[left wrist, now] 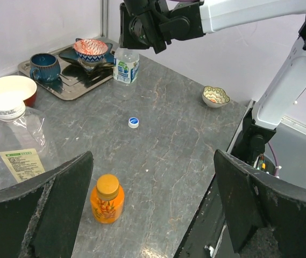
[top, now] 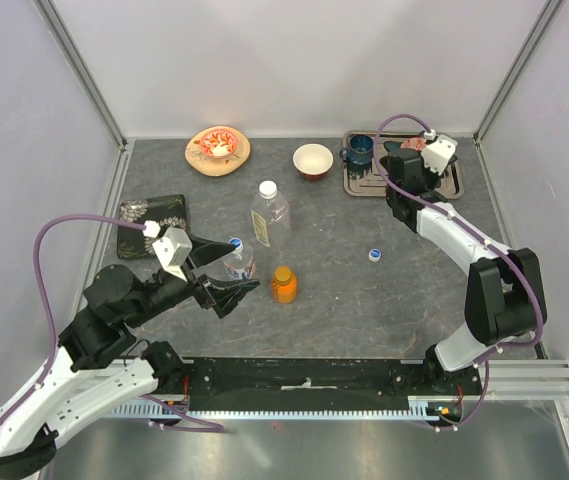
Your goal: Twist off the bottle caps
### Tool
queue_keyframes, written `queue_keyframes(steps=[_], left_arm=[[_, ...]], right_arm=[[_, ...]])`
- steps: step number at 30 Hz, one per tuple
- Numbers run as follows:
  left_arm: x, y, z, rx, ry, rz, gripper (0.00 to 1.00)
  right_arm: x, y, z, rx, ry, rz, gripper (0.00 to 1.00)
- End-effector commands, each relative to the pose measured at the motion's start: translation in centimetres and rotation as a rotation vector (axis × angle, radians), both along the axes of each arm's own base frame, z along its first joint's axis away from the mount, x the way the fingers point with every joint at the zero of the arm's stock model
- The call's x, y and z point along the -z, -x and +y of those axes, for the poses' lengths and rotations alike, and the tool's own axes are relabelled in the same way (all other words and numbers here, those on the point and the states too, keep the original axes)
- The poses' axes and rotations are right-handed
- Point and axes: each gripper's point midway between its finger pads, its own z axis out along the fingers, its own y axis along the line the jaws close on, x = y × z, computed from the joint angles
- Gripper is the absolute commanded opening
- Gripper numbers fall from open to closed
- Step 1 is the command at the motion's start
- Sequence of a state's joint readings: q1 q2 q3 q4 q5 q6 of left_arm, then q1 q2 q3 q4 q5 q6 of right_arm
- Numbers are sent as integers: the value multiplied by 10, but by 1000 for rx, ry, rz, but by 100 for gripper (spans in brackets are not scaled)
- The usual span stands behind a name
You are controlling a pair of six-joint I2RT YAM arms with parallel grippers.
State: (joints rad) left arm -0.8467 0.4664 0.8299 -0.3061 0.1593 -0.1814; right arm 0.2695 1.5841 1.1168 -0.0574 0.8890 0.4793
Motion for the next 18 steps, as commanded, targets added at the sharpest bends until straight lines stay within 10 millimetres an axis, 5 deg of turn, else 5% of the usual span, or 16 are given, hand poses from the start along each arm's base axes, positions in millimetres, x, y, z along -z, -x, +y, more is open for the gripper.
queue_keyframes(steps=[1,12,18], left_arm=[[-4,-4,-3,-9,11,-18,100],[-1,-3,-4,0,7,-13,99],[1,-3,-5,3,2,-7,99]], right_arm=[[10,-5,6,-39,-36,39,19],[15,-4,9,-58,-47,72,54],[4,-6,11,-65,-59,60,63]])
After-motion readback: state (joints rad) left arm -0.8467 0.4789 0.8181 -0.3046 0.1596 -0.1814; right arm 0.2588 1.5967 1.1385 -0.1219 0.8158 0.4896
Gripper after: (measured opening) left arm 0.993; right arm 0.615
